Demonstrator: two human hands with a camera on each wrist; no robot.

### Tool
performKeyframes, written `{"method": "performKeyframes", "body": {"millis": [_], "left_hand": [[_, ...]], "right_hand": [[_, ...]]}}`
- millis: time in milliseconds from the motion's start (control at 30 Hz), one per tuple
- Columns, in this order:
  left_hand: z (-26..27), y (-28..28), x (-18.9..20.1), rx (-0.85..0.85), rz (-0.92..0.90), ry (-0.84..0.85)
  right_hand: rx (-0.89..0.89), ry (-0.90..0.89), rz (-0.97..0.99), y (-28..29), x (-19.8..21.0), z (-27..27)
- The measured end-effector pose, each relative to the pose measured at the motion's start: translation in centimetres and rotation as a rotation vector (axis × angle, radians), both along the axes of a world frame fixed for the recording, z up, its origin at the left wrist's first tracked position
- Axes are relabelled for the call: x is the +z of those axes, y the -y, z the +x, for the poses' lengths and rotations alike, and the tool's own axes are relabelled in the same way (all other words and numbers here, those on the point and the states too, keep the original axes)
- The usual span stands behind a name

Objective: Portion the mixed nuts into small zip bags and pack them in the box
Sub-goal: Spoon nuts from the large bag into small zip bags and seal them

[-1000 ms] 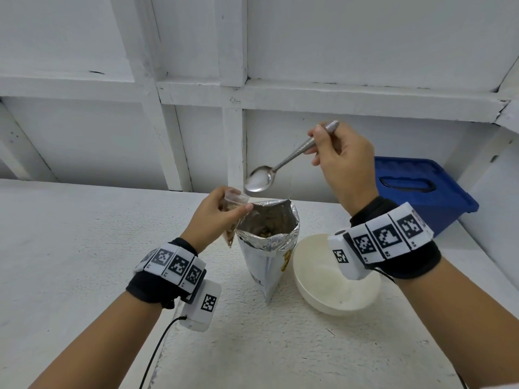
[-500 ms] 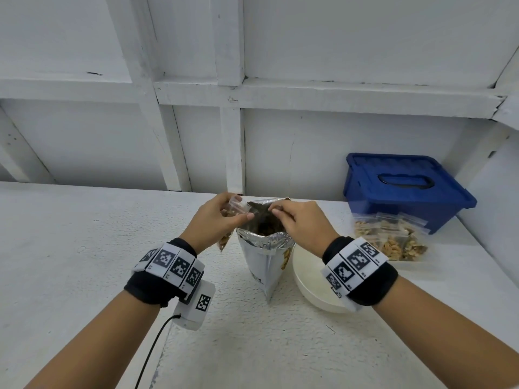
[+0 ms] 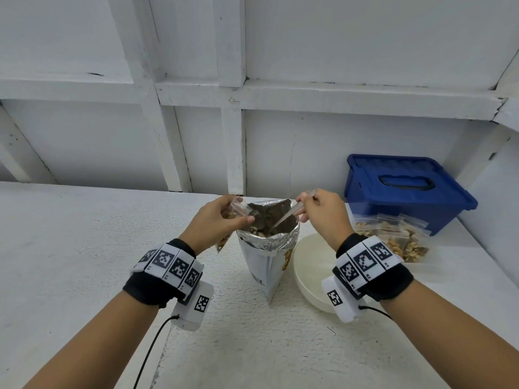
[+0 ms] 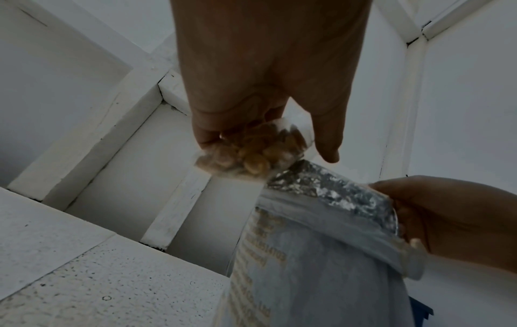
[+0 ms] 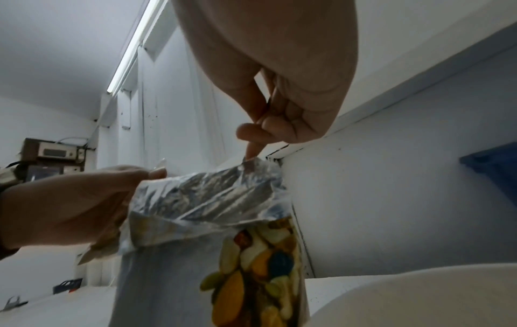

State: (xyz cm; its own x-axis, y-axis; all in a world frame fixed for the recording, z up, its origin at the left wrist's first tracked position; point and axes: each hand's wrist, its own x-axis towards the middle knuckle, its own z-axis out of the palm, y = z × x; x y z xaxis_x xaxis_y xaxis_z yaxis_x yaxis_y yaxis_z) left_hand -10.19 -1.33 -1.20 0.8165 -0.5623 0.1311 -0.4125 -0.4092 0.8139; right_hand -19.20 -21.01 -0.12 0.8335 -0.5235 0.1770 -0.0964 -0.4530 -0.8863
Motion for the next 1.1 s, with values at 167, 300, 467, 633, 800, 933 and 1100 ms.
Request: {"method": "performKeyframes", "body": {"millis": [167, 300, 467, 633, 800, 933, 1100], "left_hand": [[0.0, 0.0, 0.3, -0.025, 0.028, 0.008], [0.0, -0.1, 0.6, -0.041, 0.079, 0.043], [0.0, -0.1, 1.4, -0.062, 0.175, 0.085], [-0.1, 0.2, 2.1, -0.095, 0.228, 0.123], [-0.3, 1.4, 2.4, -0.119, 0.205, 0.127], [-0.7, 1.7, 2.5, -0.103, 0.135, 0.103], [-0.9, 1.5, 2.0, -0.047, 0.004, 0.056]], "right_hand": [[-0.083, -0.009, 0.182, 1.2, -0.3, -0.1], [-0.102, 0.007, 0.240, 1.9, 0.1, -0.9], [-0.139, 0.060, 0.218, 3.1, 1.1, -1.5], [-0.182, 0.134, 0.207, 4.4, 2.7, -1.9], [-0.122, 0.188, 0.196, 3.7, 4.4, -1.4], [-0.044, 0.203, 0.042, 2.0, 5.7, -0.6], [0.077, 0.398, -0.196, -0.7, 7.5, -0.5]]}}
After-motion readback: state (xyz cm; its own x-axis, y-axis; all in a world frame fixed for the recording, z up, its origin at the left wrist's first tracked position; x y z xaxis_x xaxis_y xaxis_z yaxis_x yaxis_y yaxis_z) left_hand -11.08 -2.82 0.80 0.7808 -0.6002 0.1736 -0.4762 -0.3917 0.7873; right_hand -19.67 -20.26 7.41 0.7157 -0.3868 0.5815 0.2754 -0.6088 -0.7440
